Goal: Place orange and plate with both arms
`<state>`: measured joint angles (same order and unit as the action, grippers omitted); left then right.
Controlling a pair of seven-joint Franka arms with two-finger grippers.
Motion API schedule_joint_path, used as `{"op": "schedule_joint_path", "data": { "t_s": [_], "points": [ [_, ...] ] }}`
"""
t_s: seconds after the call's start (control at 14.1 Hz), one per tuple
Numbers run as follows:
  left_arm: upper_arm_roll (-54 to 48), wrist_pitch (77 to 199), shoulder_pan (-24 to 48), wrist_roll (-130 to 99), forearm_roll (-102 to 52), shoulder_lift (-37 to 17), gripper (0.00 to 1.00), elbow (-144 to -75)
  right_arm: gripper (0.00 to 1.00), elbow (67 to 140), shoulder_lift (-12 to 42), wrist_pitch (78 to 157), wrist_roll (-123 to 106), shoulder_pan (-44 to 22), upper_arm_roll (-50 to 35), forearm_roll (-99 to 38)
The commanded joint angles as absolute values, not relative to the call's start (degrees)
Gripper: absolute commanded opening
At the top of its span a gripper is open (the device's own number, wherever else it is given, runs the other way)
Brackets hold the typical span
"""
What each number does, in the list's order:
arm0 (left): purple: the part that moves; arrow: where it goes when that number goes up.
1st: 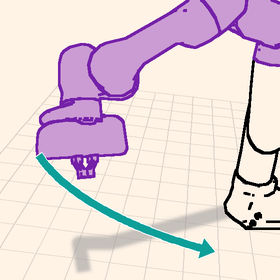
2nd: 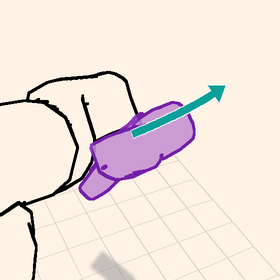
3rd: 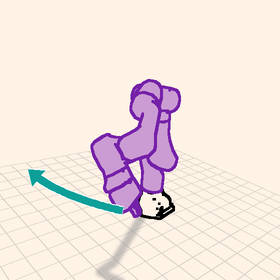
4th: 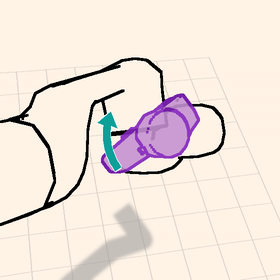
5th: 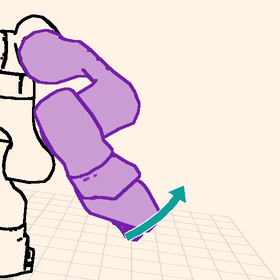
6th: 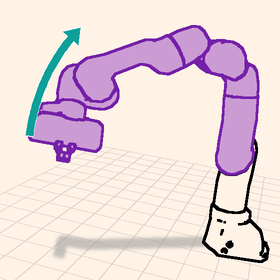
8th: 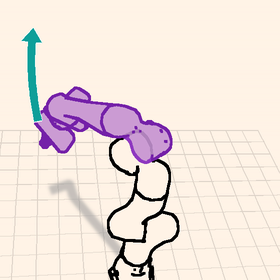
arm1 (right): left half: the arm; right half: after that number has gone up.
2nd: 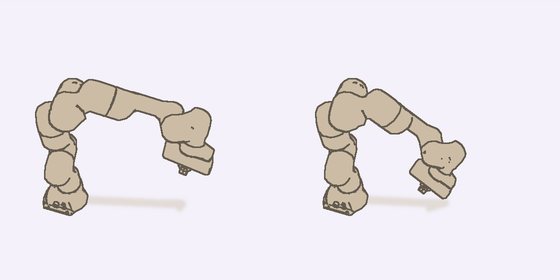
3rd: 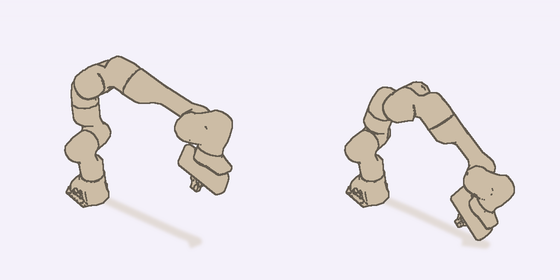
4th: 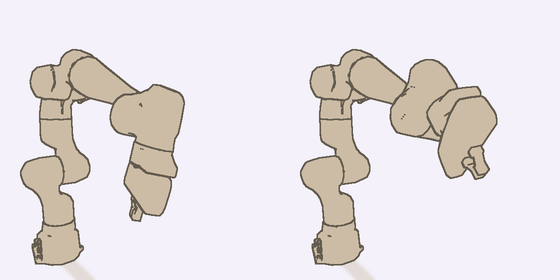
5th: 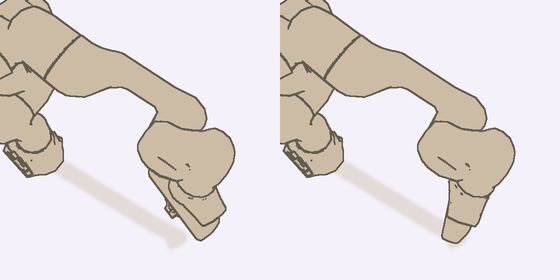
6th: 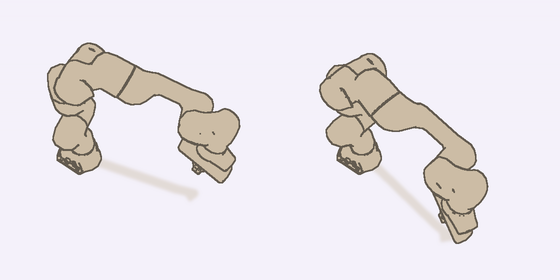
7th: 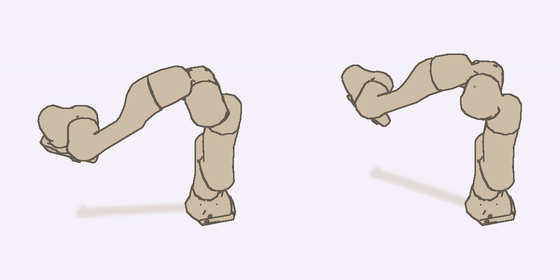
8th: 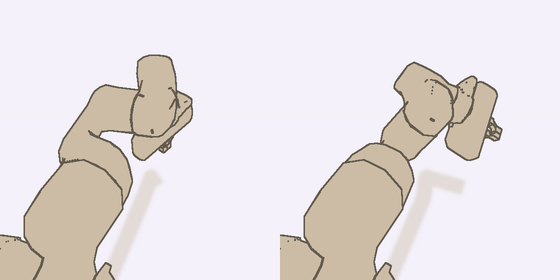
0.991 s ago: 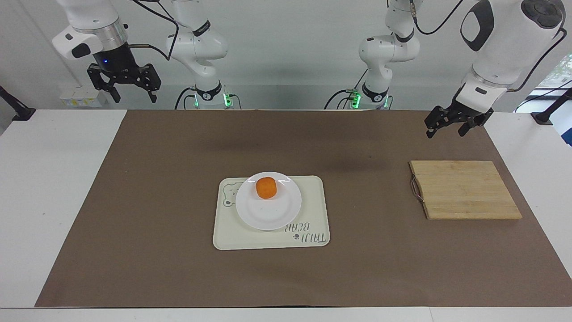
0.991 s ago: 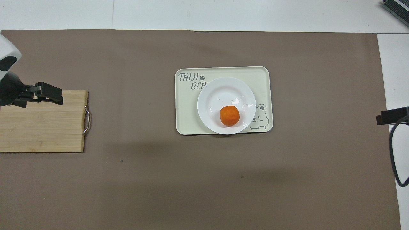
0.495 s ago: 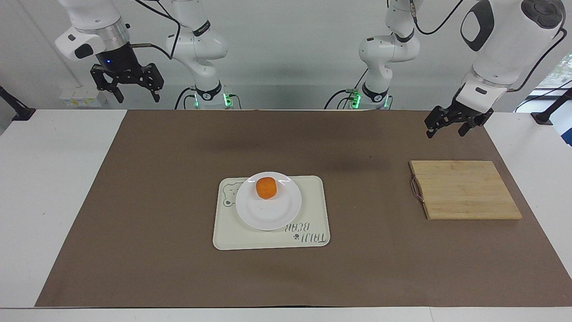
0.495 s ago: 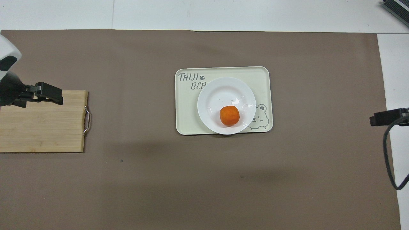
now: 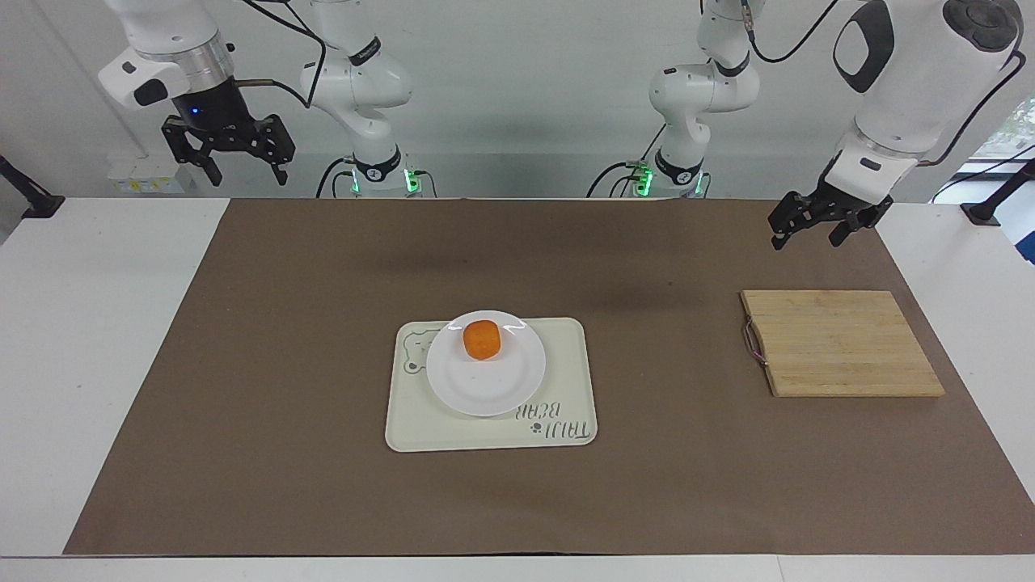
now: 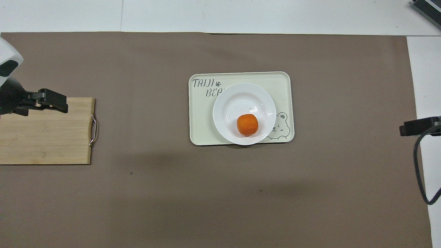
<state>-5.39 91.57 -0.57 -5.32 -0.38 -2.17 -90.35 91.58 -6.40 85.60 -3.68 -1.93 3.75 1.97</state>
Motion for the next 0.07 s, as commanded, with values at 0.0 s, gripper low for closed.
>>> {"op": "schedule_joint_path", "data": {
  "t_s": [0.0],
  "points": [
    [-5.8, 92.1, -1.2, -4.8, 0.2, -2.0, 1.00, -90.4, 1.00, 91.6, -6.7, 84.9, -4.5, -1.8, 3.6, 3.1]
  ]
}}
